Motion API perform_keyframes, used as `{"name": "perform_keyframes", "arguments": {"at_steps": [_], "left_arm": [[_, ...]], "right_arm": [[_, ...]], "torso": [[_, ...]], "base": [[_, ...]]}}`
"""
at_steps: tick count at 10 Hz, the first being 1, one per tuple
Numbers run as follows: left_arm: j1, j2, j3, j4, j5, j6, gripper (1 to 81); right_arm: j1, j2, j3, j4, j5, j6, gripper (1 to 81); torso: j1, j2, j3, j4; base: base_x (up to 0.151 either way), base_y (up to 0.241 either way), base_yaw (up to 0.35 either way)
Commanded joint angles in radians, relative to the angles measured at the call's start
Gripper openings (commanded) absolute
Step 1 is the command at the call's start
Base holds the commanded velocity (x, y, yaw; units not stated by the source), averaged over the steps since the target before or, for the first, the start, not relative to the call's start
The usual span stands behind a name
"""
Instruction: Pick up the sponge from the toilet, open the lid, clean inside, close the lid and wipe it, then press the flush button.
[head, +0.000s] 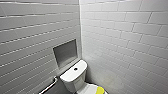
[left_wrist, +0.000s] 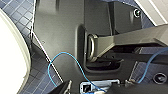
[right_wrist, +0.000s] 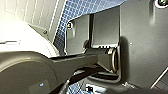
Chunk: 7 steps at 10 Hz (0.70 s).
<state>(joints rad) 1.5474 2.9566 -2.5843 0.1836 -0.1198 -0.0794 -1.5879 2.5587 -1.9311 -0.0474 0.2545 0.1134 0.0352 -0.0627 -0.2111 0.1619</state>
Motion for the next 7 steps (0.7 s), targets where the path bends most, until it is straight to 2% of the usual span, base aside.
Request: {"name": "perform_keyframes", "arguments": {"at_steps": [1,5,7], "left_arm": [[-0.014,-0.005,0.006,0.008,0.058,0.004,81.1],[-0.011,0.001,0.006,-0.001,0.083,0.003,81.1],[-0.003,0.001,0.004,-0.003,0.083,0.001,81.1]], "right_arm": [[0.068,-0.154,0.115,-0.003,0.037,0.104,81.1],[0.186,-0.307,0.210,-0.005,0.042,0.184,81.1],[0.261,-0.358,0.247,-0.005,0.040,0.218,81.1]], "torso": [[0.063,-0.098,-0.087,0.000],[0.152,-0.239,-0.212,0.000],[0.197,-0.308,-0.177,0.000]], "base": [[0.000,0.000,0.000],[0.000,0.000,0.000],[0.000,0.000,0.000]]}}
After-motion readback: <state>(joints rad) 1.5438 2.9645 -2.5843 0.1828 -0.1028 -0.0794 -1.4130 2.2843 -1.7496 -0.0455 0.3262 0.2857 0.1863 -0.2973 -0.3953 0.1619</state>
